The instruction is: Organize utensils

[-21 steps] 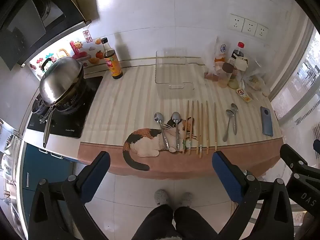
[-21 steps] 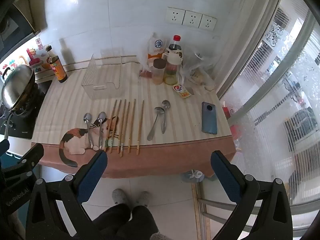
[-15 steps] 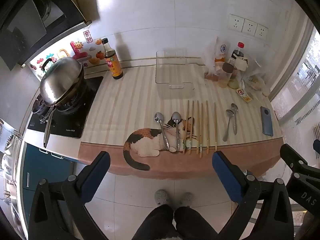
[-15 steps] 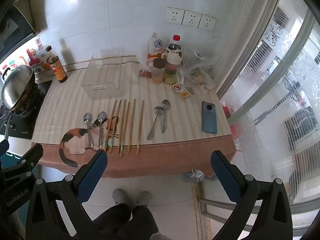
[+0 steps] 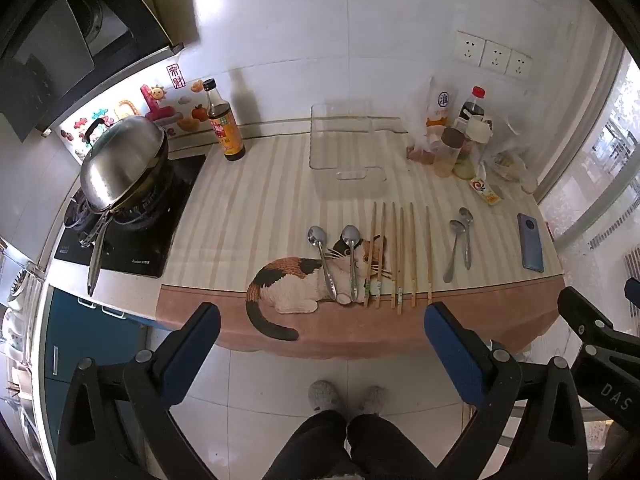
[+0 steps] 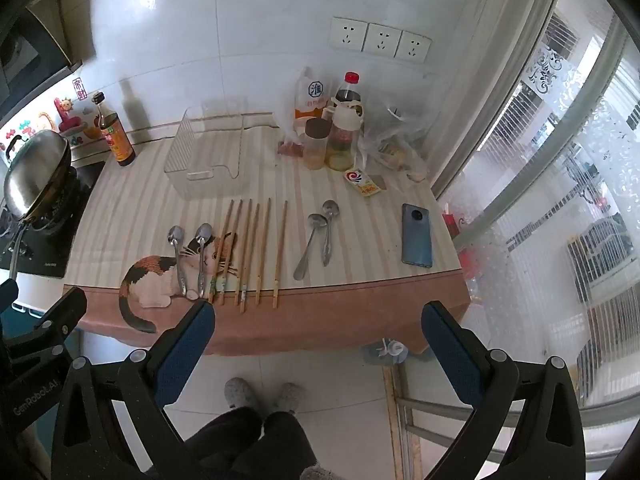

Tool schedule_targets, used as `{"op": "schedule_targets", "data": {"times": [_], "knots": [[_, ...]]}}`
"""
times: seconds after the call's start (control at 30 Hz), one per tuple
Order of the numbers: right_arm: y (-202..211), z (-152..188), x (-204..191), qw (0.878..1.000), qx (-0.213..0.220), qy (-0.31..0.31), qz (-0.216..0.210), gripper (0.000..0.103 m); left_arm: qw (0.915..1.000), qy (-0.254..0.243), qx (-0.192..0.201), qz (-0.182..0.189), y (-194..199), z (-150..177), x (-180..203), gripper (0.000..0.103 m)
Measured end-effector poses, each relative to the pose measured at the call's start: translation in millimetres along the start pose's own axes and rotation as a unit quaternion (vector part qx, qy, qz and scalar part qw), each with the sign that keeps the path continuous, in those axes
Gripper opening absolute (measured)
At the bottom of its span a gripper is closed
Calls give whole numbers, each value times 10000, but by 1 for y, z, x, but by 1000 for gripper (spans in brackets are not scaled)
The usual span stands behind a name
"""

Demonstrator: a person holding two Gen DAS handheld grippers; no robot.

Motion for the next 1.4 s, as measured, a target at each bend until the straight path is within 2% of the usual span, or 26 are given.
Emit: {"op": "schedule_targets", "data": {"times": [0.43, 0.63, 1.4], "knots": [[2, 1, 5, 10000, -5, -18, 20, 103, 10000, 3, 4, 37, 15, -2, 12, 103], [7, -3, 8, 10000, 11, -23, 43, 103, 10000, -8, -15, 79, 4, -3, 13, 103], [9, -6, 9, 9999, 75, -3, 74, 103, 9999, 15, 9, 105, 4, -2, 16, 103]]}}
Point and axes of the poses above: each gripper's, at about its wrist camera, not at the fingertips, and y roughly against the way its jaws point, x to its right, z to its underside, the point moved 7 cm from there along -y, roughly the way its jaws point
